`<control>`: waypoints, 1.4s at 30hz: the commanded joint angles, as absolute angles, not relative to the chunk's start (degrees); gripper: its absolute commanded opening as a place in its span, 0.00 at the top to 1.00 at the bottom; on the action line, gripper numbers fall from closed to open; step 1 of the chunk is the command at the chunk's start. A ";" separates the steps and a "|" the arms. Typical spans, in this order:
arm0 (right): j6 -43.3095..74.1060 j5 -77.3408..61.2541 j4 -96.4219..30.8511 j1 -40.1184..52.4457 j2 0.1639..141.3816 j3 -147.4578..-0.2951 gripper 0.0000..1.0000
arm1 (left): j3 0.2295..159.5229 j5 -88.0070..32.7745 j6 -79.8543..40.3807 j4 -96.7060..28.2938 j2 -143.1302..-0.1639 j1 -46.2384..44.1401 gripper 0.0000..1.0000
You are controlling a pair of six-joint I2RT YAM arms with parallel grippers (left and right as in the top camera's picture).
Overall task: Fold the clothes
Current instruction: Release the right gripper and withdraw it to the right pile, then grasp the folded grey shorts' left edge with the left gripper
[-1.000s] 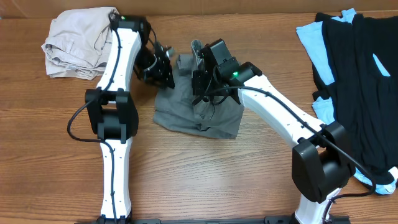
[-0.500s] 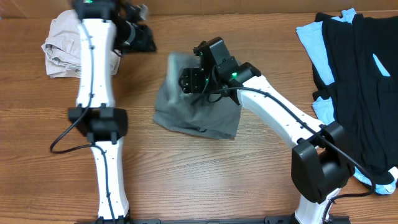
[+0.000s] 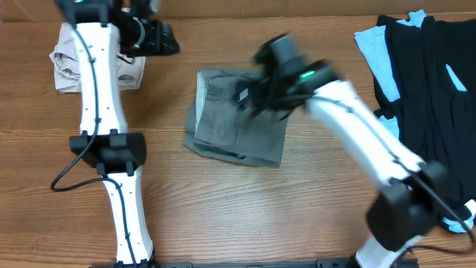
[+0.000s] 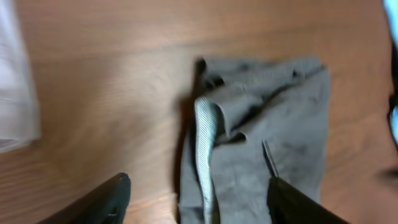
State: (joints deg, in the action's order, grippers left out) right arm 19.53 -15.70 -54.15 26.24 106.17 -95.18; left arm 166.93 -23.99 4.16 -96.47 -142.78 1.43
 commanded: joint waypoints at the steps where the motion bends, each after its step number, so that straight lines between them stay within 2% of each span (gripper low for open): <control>1: 19.90 -12.67 -58.78 16.56 97.89 -99.46 0.00 | 160.51 -24.88 9.45 -96.82 -142.58 -0.89 0.11; 2: 19.57 -12.69 -60.18 13.93 97.25 -99.46 0.00 | 158.54 -24.91 10.41 -96.82 -142.58 -1.15 0.00; 9: 15.64 -12.67 -66.57 1.23 97.21 -99.37 0.00 | 146.69 -23.81 15.29 -96.82 -142.58 -1.54 0.00; 14: 14.74 -12.67 -67.61 -2.83 97.30 -99.33 0.00 | 138.78 -21.43 18.02 -96.53 -142.58 -1.54 0.00; 25: 13.21 -12.62 -67.66 -3.51 97.32 -99.33 0.00 | 124.64 -24.80 19.14 -83.81 -142.61 -2.35 0.00; 33: 13.23 -12.64 -67.75 -3.51 97.76 -99.26 0.00 | 119.00 -26.87 19.03 -77.52 -142.61 -6.37 0.00; 40: 13.21 -12.45 -67.90 -3.51 98.30 -98.63 0.00 | 114.21 -26.04 15.25 -72.40 -142.61 -9.78 0.00; 42: 13.23 -12.45 -67.88 -3.51 98.30 -98.63 0.00 | 112.73 -23.51 11.60 -70.46 -142.61 -10.24 0.05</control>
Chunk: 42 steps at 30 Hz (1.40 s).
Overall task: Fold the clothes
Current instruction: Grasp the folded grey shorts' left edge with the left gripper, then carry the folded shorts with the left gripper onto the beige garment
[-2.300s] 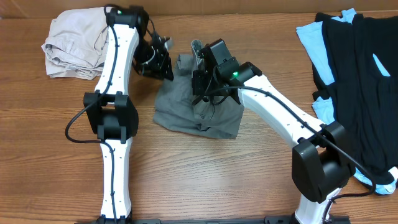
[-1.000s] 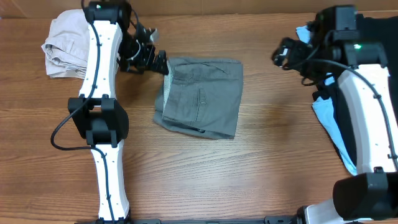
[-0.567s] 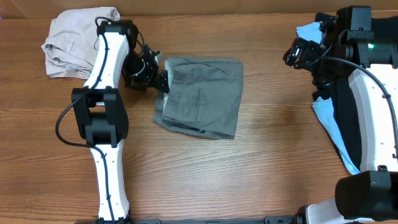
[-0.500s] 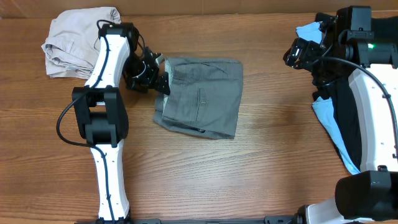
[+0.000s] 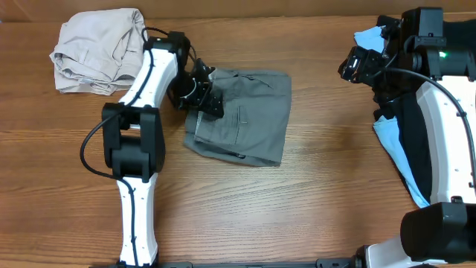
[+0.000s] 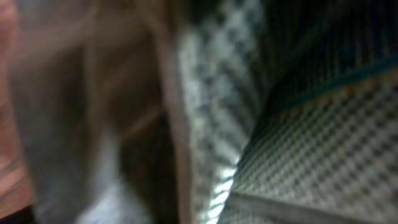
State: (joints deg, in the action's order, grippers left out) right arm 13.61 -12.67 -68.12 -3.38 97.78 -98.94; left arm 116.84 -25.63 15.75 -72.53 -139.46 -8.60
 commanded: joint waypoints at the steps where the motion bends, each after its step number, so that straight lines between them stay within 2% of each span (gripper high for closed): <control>1: 13.23 -12.45 -67.85 -3.51 98.30 -98.63 0.00 | 111.94 -21.67 8.99 -69.69 -142.61 -10.46 0.13; 3: 13.23 -12.45 -67.83 -3.51 98.30 -98.63 0.00 | 110.65 -19.27 4.78 -68.42 -142.61 -10.61 0.32; 6: 13.23 -12.45 -67.88 -3.51 98.30 -98.63 0.00 | 108.73 -19.11 0.64 -66.52 -142.61 -10.63 0.67; 10: 13.23 -12.45 -67.85 -3.51 98.30 -98.63 0.00 | 107.39 -19.11 -3.49 -65.01 -142.63 -10.85 0.94; 16: 13.23 -12.45 -68.01 -3.51 98.30 -98.63 0.00 | 107.85 -21.19 -3.20 -64.62 -142.61 -11.40 0.96; 20: 13.23 -12.45 -68.07 -3.51 98.30 -98.63 0.00 | 112.81 -25.36 -2.61 -68.77 -142.58 -10.07 0.96; 25: 13.26 -12.47 -68.05 -3.51 98.30 -98.63 0.00 | 128.62 -31.48 -1.69 -78.76 -142.56 -7.29 0.96; 30: 13.28 -12.47 -68.05 -3.51 98.30 -98.63 0.00 | 140.05 -34.13 -2.24 -82.70 -142.56 -5.23 0.96; 42: 13.26 -12.45 -67.81 -3.51 98.39 -98.63 0.00 | 152.83 -48.42 -12.10 -76.38 -142.56 0.14 0.96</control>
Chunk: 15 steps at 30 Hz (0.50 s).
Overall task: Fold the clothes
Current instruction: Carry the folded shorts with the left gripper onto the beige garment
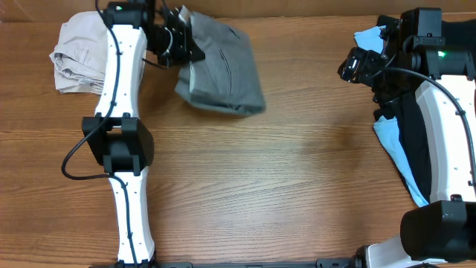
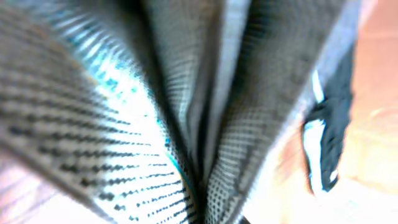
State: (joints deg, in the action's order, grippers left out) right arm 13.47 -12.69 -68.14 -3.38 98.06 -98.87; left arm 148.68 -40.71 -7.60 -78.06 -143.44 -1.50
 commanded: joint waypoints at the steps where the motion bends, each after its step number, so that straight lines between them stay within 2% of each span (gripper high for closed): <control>1: 13.26 -12.45 -67.83 -3.51 98.39 -98.63 0.00 | 153.82 -49.43 -13.02 -75.55 -142.56 0.80 0.96; 15: 13.45 -12.47 -67.90 -3.51 99.92 -98.63 0.00 | 172.53 -50.04 -27.51 -59.83 -142.56 9.04 0.96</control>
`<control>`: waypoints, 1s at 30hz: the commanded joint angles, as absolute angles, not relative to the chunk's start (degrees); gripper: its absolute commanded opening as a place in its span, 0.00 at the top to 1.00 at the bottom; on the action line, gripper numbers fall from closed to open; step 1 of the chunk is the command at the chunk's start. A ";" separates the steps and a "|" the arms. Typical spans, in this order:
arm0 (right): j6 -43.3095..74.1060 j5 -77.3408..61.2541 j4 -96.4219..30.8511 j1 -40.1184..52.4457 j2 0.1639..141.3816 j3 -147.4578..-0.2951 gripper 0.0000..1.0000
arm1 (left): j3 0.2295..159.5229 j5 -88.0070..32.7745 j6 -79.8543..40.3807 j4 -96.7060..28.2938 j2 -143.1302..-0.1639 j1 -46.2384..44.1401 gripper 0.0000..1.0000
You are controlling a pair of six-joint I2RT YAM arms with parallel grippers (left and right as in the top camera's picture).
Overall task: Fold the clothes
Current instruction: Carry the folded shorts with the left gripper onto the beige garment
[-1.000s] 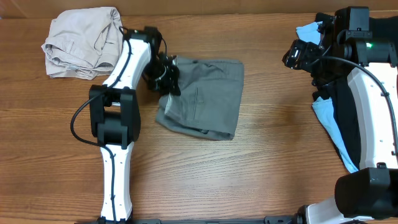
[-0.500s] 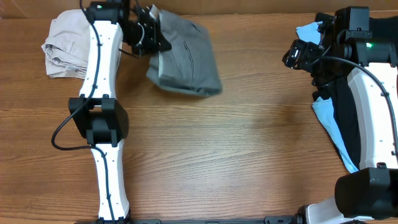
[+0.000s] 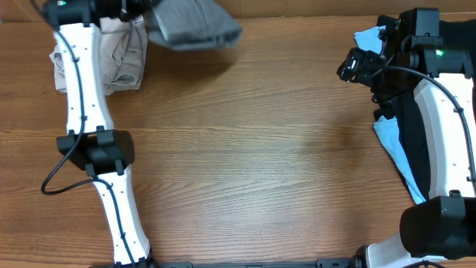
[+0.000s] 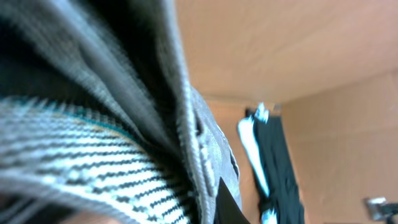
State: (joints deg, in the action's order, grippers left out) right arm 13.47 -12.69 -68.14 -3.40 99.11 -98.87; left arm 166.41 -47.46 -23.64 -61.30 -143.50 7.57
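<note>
The folded grey garment (image 3: 195, 24) hangs in the air at the far left edge of the table, lifted by my left gripper (image 3: 141, 9), which is shut on its left end. In the left wrist view the grey cloth (image 4: 93, 124) with its striped lining fills the frame, and one dark fingertip (image 4: 227, 205) shows at the bottom. A folded beige garment (image 3: 119, 52) lies at the far left, partly under my left arm. My right gripper (image 3: 355, 65) hovers at the far right beside the pile of black and light blue clothes (image 3: 420, 97); its jaws are too dark to read.
The pile of black and blue clothes reaches down the right edge of the wooden table (image 3: 253, 171). My left arm's white links (image 3: 82, 82) run down the left side to its base (image 3: 93, 152). My right arm (image 3: 446, 119) stands over the pile.
My left gripper has carried the grey garment further up and to the left, and it now hangs higher beside the beige garment. The right arm has not moved.
First the grey garment lay folded mid-table with my right gripper over it and my left gripper open near the beige garment. Then my right arm stood back by the pile and my left gripper was at the garment's left edge. Afterwards it held the garment lifted, now further left.
</note>
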 commanded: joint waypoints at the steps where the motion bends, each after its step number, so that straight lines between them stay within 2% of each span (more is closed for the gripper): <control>1: 13.45 -12.47 -67.99 -3.51 100.16 -98.63 0.00 | 174.23 -49.19 -27.62 -59.81 -142.56 9.78 0.96; 6: 13.47 -12.49 -68.47 -3.51 101.75 -98.63 0.00 | 180.00 -42.17 -28.56 -61.76 -142.56 13.80 0.96; 16: 13.47 -12.93 -68.69 -3.51 102.56 -98.63 0.00 | 179.78 -24.36 -28.97 -66.70 -142.56 18.44 0.96; 22: 13.69 -12.95 -68.71 -3.49 102.56 -98.63 0.00 | 179.48 -18.46 -28.91 -64.86 -142.82 18.61 0.96; 30: 13.72 -13.34 -68.69 -3.49 102.56 -98.63 0.00 | 171.15 -17.76 -26.96 -59.42 -143.15 18.63 0.96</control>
State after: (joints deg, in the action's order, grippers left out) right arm 13.50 -12.95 -68.71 -3.40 102.67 -98.87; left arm 174.43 -19.03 -28.47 -61.04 -143.55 19.11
